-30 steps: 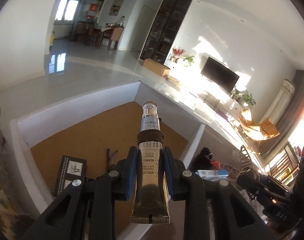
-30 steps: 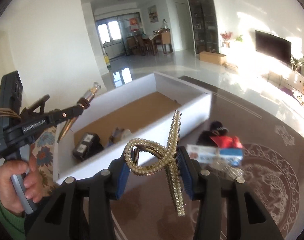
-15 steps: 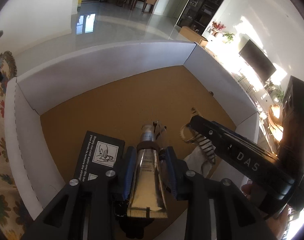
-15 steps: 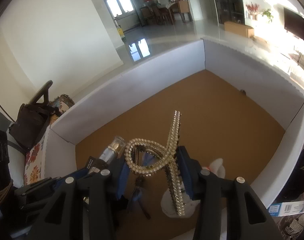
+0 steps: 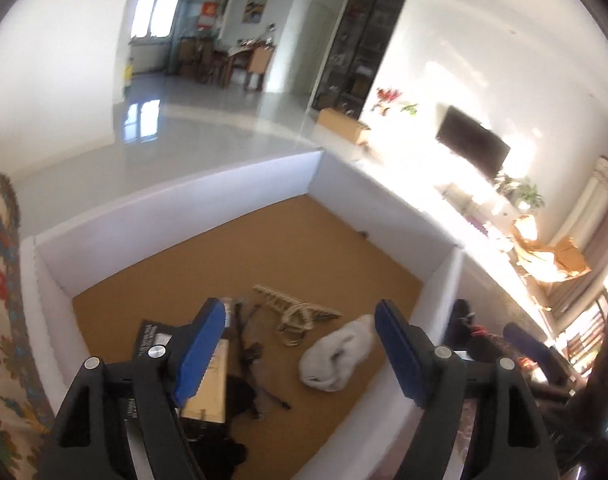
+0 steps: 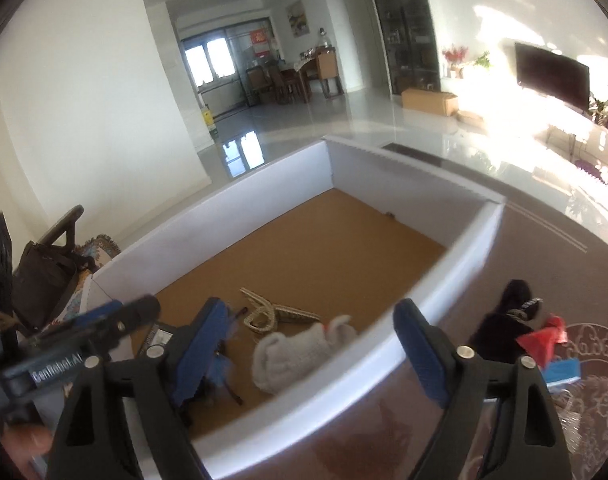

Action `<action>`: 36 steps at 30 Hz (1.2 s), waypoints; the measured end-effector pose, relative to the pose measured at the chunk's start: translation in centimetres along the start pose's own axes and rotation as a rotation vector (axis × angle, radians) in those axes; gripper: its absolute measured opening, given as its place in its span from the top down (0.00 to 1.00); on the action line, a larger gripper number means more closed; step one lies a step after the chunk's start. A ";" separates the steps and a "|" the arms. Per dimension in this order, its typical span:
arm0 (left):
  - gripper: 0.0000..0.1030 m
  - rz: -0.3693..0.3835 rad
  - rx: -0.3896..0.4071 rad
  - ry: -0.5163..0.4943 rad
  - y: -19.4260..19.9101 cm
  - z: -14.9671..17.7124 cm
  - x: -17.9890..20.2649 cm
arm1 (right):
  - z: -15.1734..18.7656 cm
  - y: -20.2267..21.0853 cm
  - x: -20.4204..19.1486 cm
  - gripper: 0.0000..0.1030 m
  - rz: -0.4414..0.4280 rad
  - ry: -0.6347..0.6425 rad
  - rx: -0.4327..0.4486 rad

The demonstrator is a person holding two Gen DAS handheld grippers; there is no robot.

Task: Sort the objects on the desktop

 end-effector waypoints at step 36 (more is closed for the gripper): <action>0.00 0.064 -0.439 -0.590 -6.1 20.4 11.8 | 20.4 6.5 13.8 0.00 0.303 -0.117 -0.301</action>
Point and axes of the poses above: each gripper's, at about its wrist camera, not at the fingertips, and y roughly against the way its jaws point, x to its right, z to its underside, the point moved 1 cm from there along -y, roughly the way its jaws point, and after that the axes turned 8 degrees about y, right-handed, at the moved point
